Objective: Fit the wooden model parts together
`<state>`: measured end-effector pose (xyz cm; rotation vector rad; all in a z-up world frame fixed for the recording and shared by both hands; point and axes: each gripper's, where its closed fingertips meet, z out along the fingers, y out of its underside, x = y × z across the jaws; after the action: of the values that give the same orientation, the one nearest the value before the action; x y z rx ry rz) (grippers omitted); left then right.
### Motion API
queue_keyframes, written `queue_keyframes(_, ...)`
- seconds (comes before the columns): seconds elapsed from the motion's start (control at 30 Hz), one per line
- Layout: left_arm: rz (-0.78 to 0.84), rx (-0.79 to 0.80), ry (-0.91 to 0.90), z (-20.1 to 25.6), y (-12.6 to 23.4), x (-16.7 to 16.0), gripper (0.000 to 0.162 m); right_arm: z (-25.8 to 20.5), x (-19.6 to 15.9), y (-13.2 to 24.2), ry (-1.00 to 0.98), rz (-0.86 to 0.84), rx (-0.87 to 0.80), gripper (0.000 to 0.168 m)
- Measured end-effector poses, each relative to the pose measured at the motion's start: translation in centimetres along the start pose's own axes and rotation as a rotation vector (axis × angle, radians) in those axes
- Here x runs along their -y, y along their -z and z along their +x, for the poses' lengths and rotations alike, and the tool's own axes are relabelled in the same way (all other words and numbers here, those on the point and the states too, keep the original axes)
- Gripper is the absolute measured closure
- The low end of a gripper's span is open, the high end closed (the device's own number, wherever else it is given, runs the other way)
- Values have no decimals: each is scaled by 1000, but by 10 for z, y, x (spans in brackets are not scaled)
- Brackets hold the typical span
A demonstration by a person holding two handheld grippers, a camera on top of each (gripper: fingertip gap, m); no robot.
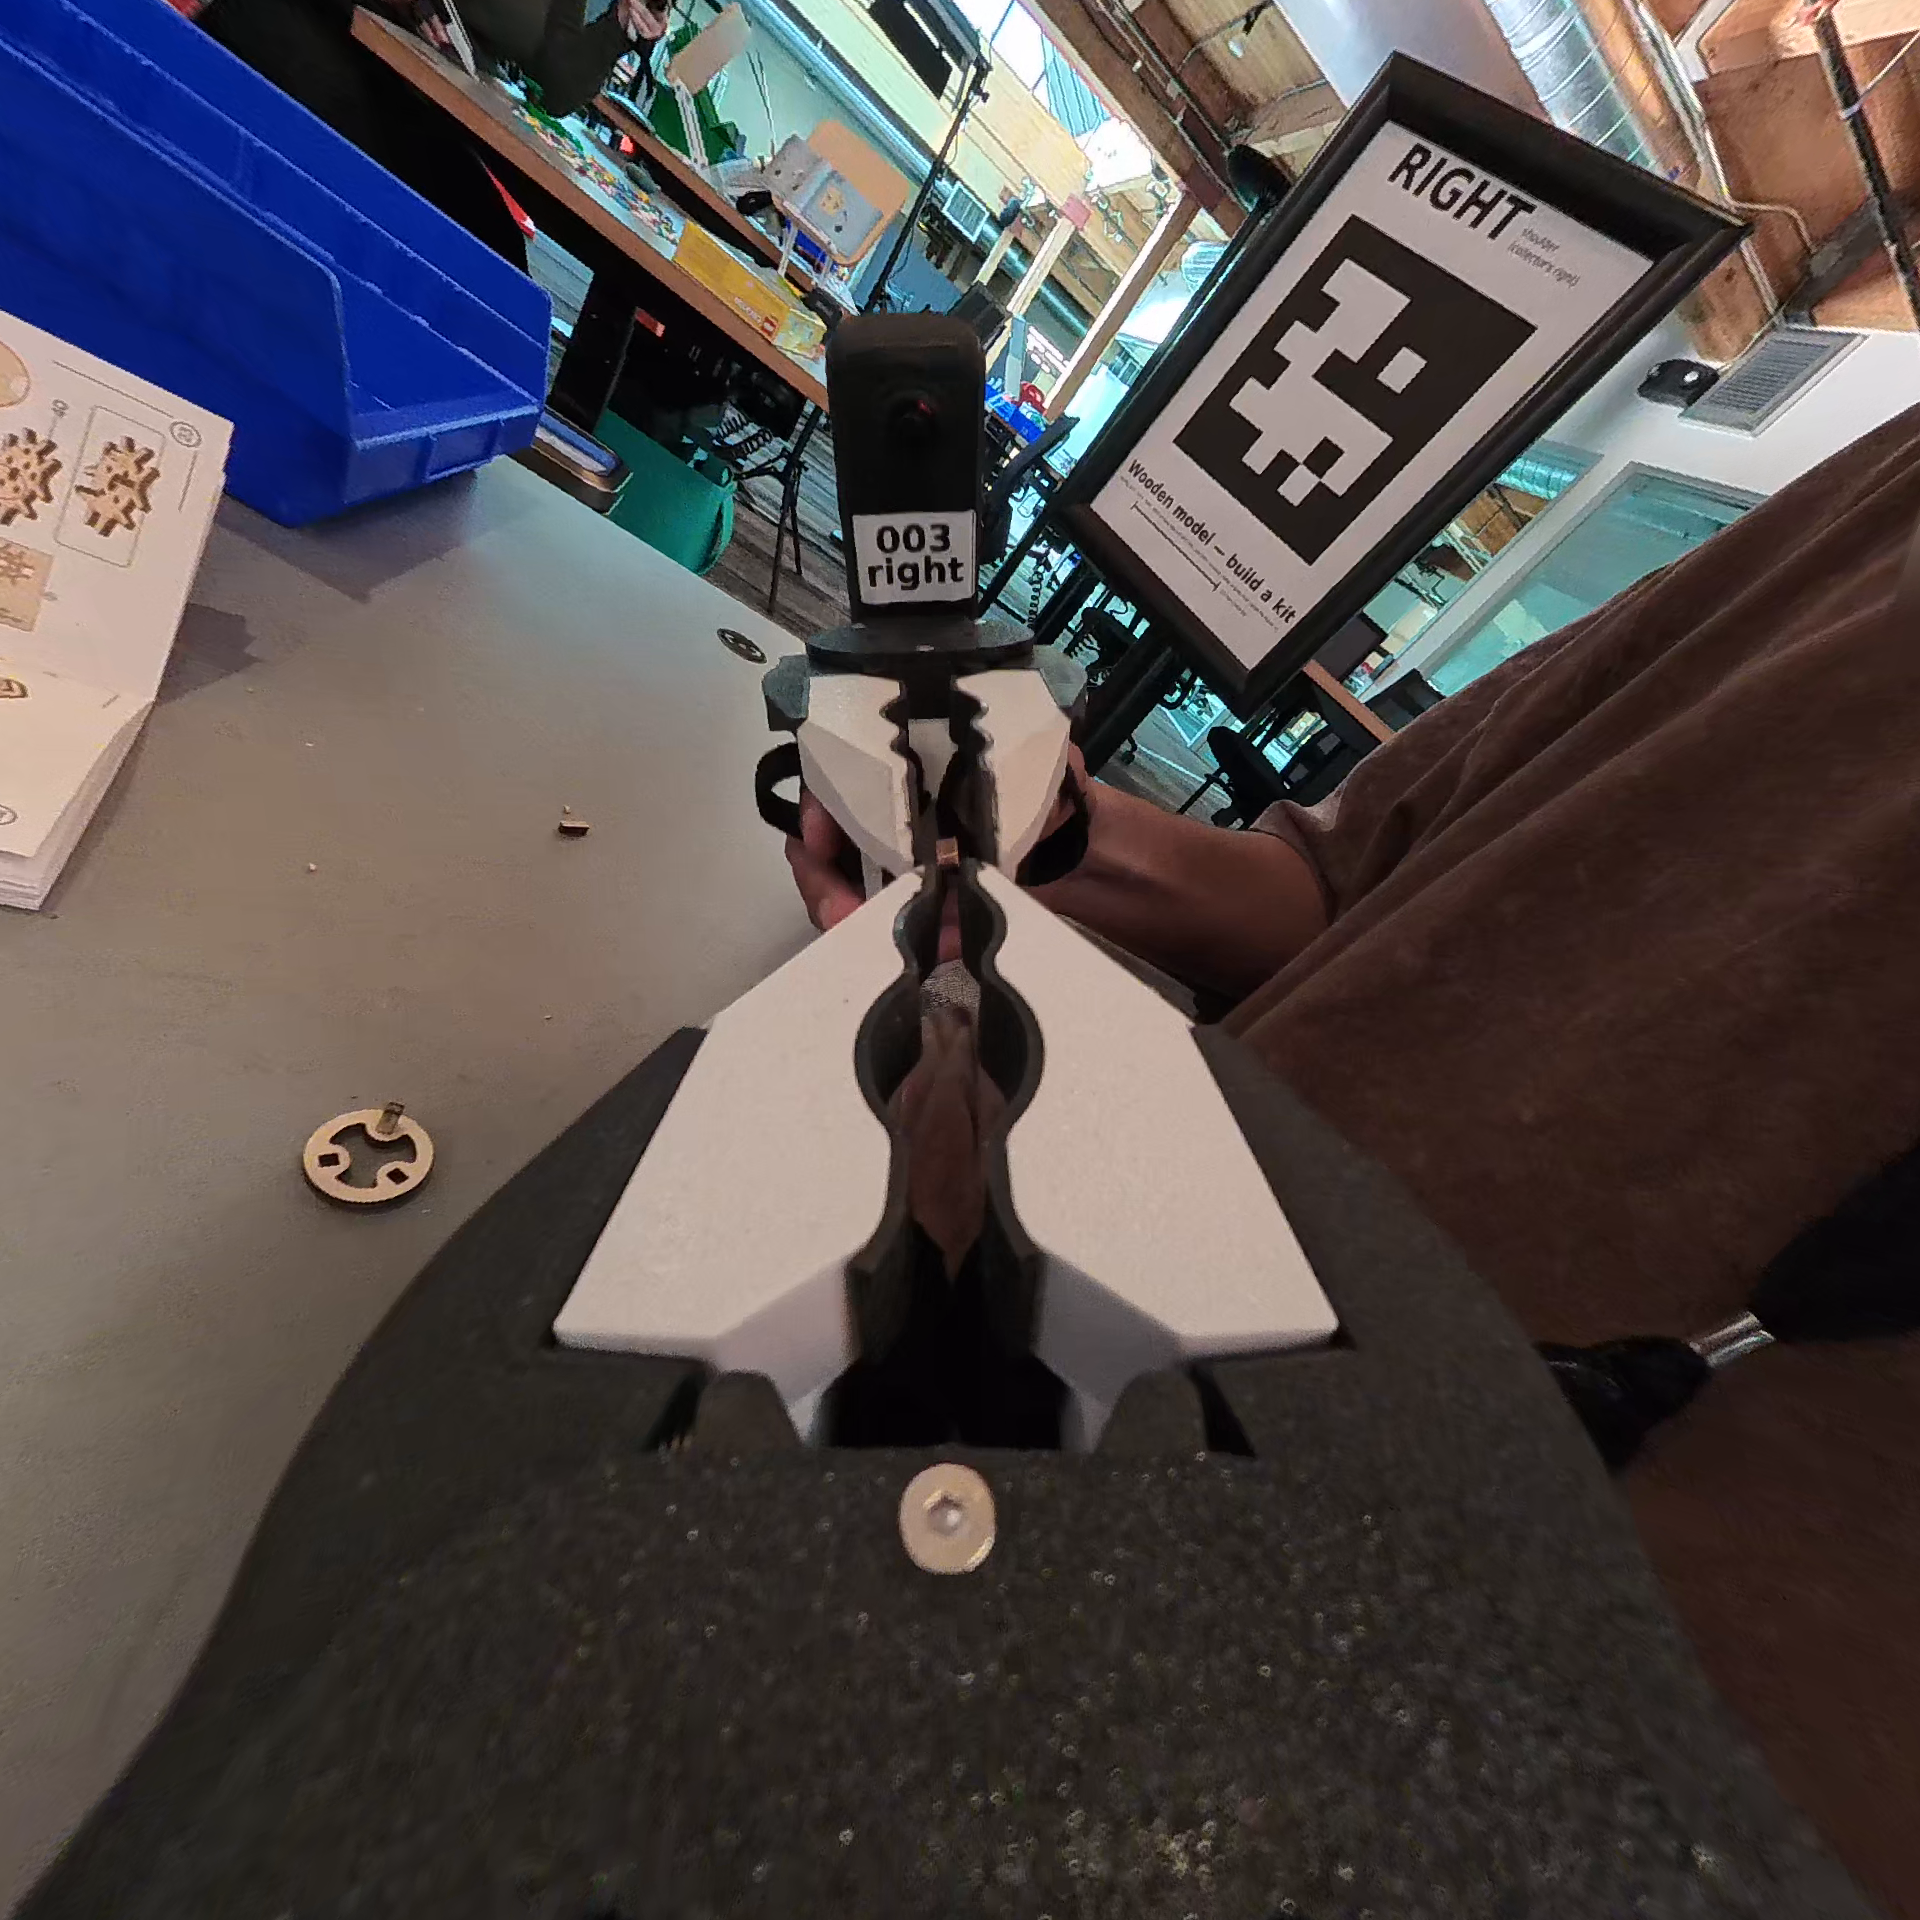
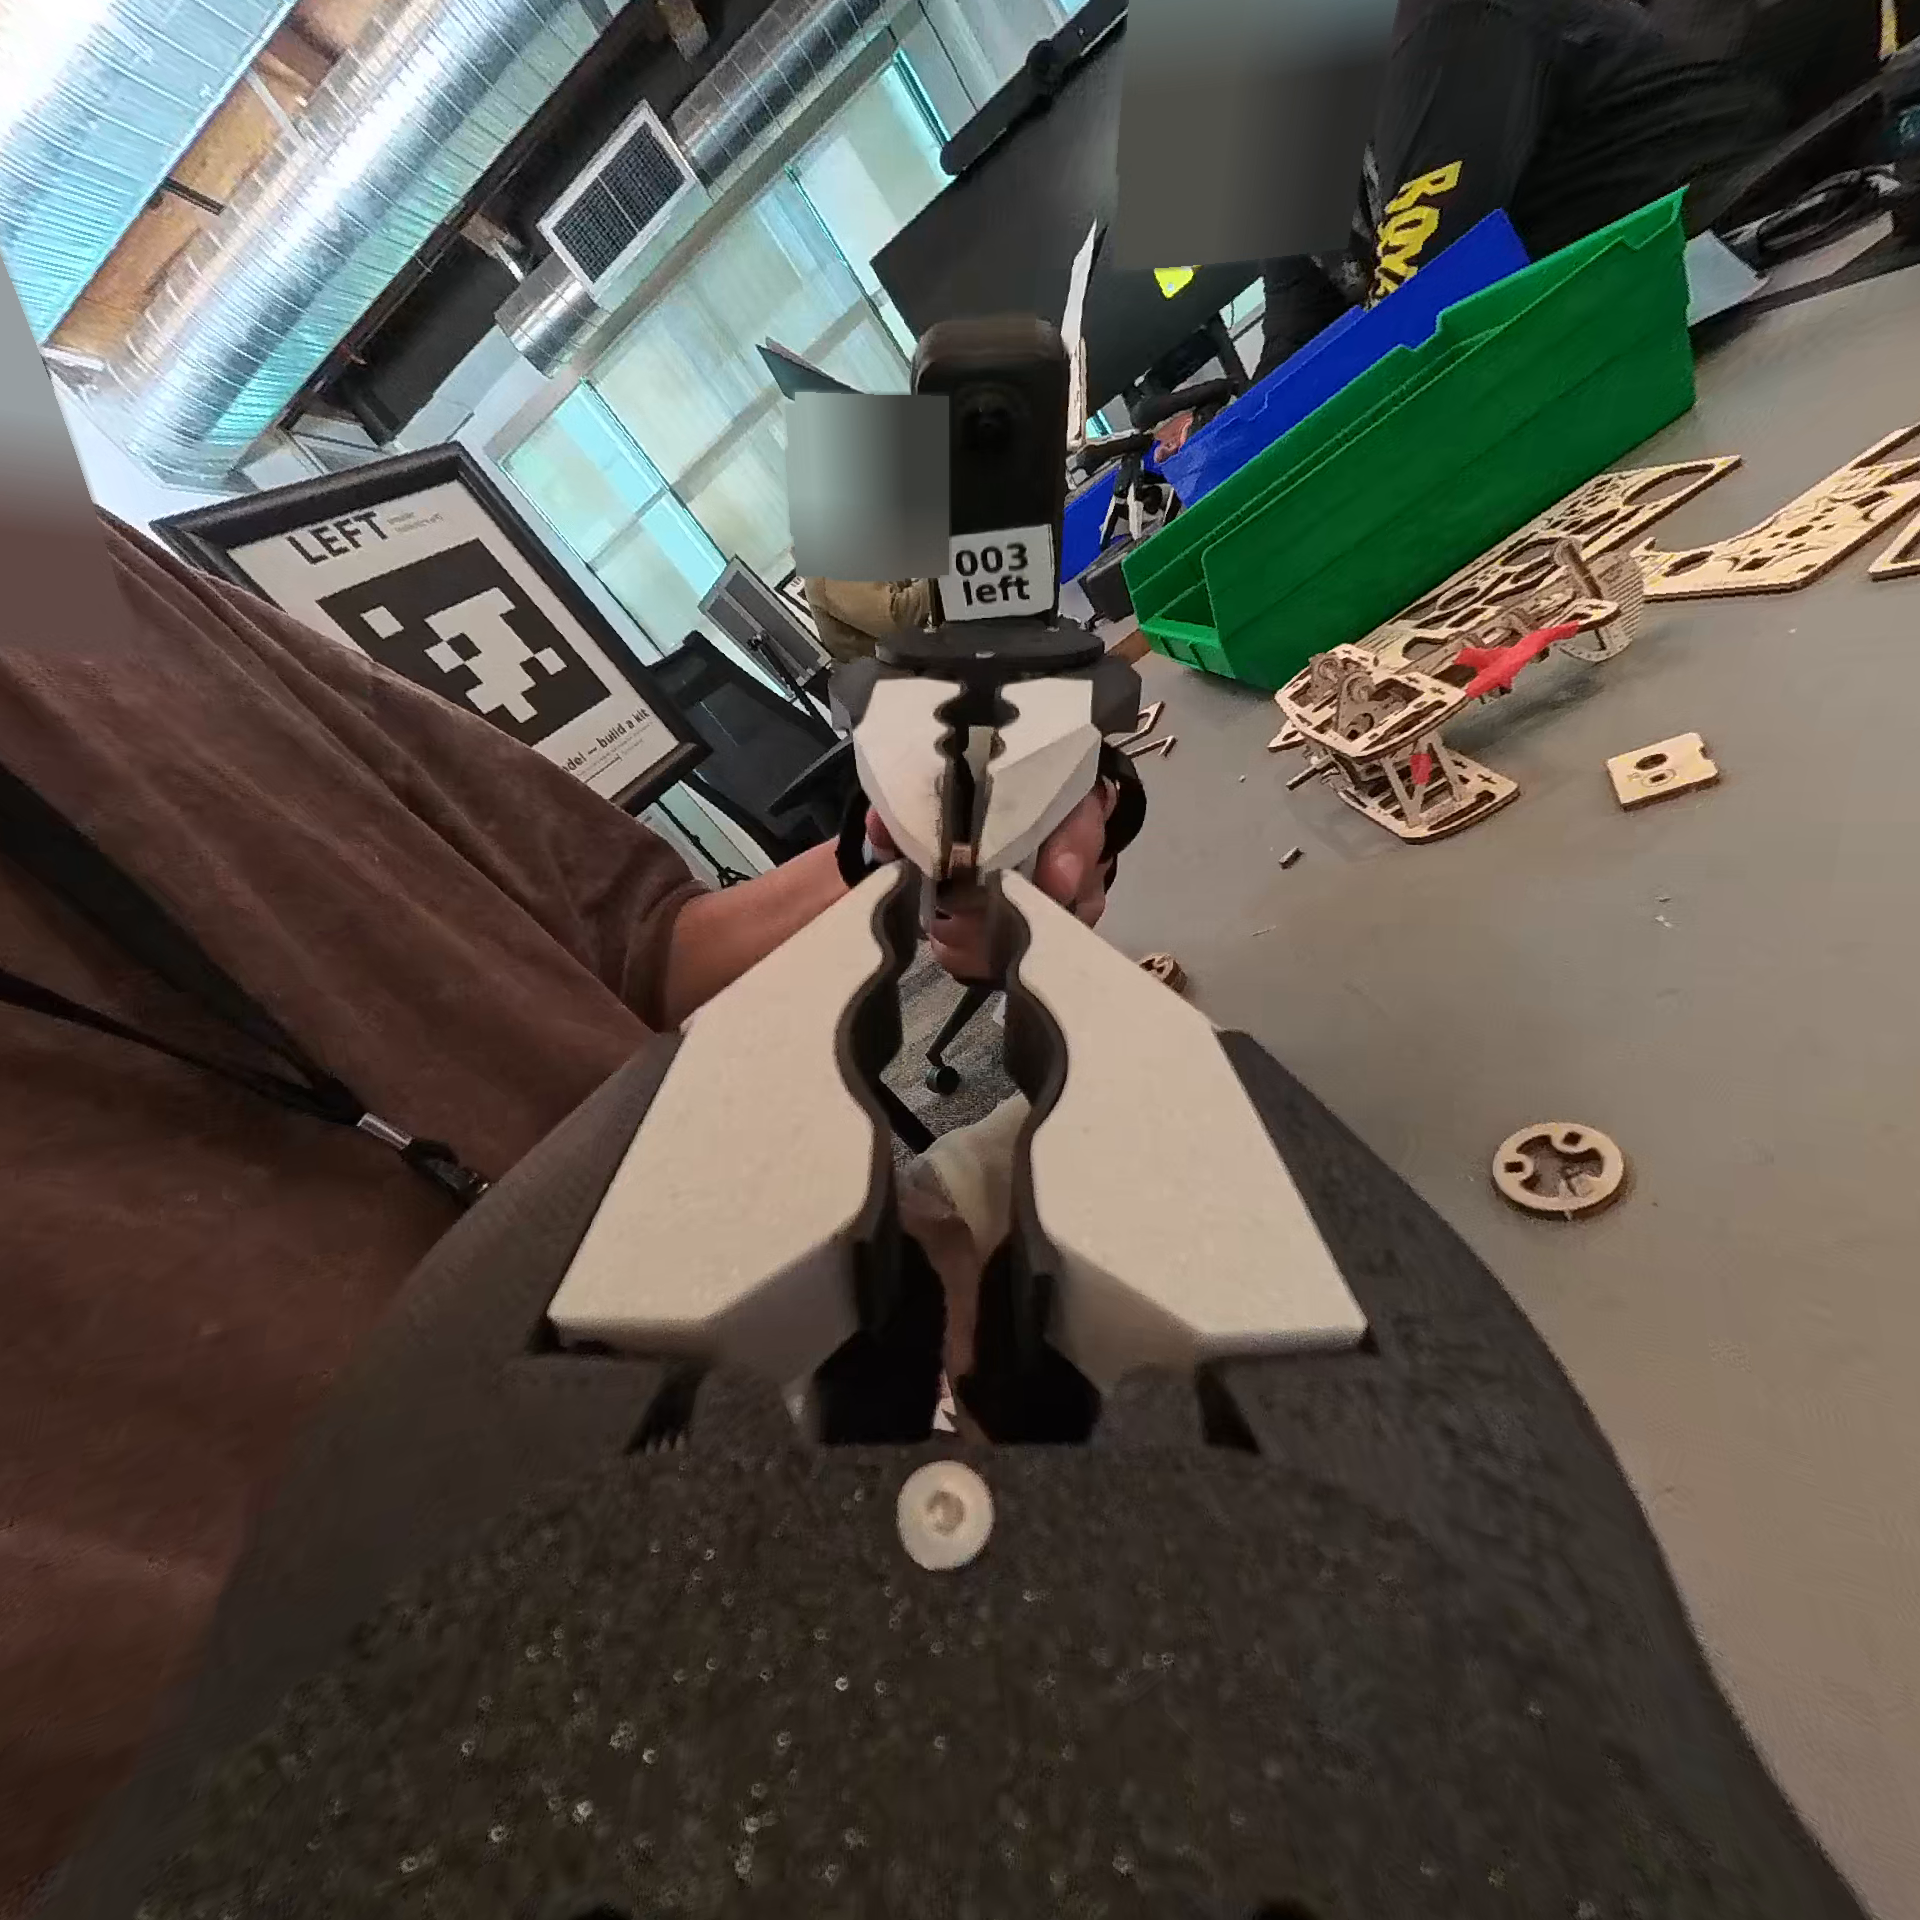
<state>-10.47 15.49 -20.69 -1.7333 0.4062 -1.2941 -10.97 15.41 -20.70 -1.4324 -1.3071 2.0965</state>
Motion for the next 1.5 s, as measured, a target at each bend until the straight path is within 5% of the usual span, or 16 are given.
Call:
queue_keyframes(0.43, -48, 91, -23, -15, -2, -10, 155, 15, -7, 5, 76, -119, -89, 166)
queue_keyframes(0.6, -274, 538, -136, -90, 9, -45, 134, 76, -21, 27, 377, -552, -358, 166)
queue_keyframes(0.8, -455, 827, -254, -133, 7, -70, 132, 116, -29, 10, 681, -990, -255, 166)
queue_keyframes(0.97, -487, 896, -280, -141, 6, -77, 139, 135, -49, 9, 758, -1252, -137, 166)
queue_keyframes(1.5, -507, 740, -342, -142, 10, -77, 144, 145, -58, 9, 613, -1429, -19, 166)
